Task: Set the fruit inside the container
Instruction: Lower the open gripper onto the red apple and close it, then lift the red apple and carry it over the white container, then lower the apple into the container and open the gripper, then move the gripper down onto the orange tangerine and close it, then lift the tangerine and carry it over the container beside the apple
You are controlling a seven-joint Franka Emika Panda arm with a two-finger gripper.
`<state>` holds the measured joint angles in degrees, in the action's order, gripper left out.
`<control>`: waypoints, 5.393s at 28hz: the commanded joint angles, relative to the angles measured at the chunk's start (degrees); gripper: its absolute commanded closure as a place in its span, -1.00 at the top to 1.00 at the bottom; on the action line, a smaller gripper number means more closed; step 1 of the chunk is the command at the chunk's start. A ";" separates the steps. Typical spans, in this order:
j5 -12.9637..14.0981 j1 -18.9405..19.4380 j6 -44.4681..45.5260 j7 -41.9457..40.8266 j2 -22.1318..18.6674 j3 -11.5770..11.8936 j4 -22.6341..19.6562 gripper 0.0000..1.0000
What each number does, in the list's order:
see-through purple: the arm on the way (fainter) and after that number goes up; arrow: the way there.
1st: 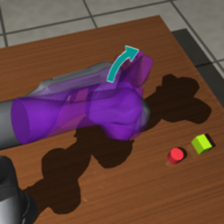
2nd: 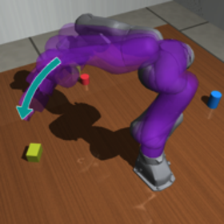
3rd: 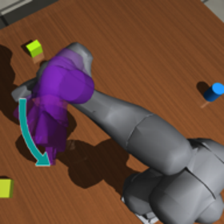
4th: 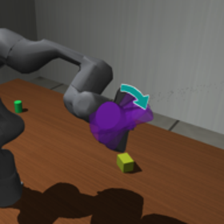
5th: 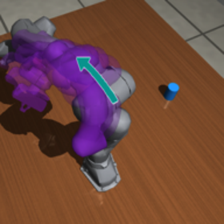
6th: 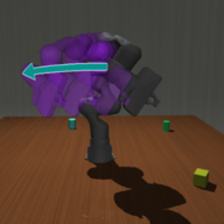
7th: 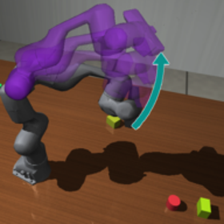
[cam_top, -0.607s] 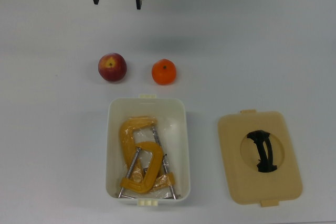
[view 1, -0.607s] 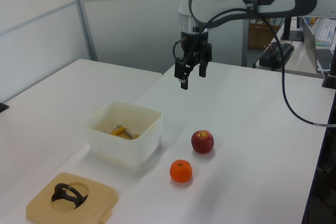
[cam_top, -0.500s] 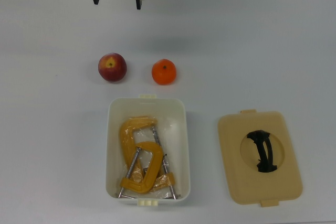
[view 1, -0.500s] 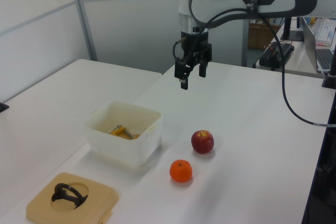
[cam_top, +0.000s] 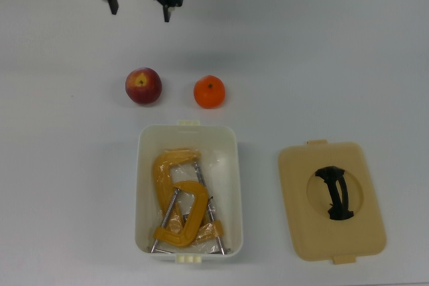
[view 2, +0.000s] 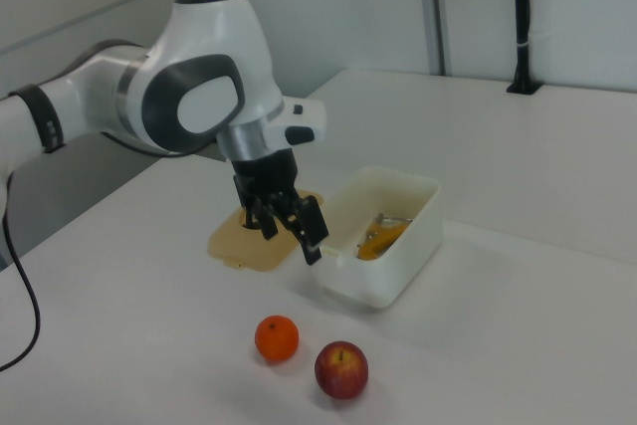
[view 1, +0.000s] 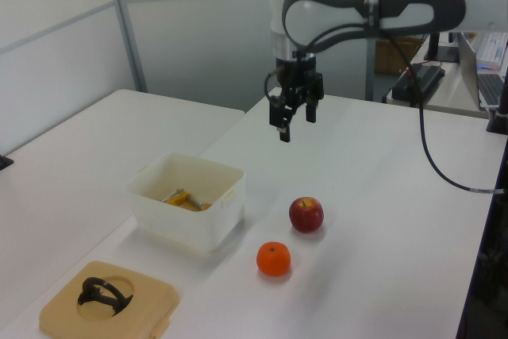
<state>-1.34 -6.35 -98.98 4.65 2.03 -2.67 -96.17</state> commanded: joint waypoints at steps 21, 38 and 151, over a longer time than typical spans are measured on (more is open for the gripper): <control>-8.68 -0.68 -23.88 -10.97 8.95 -0.06 -20.99 1.00; -8.42 -1.03 -25.30 -11.06 10.28 -0.06 -19.24 -0.42; -12.28 5.65 -25.55 5.46 9.83 -6.04 0.01 -0.64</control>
<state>-10.81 -0.44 -123.46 11.25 10.47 -9.32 -100.53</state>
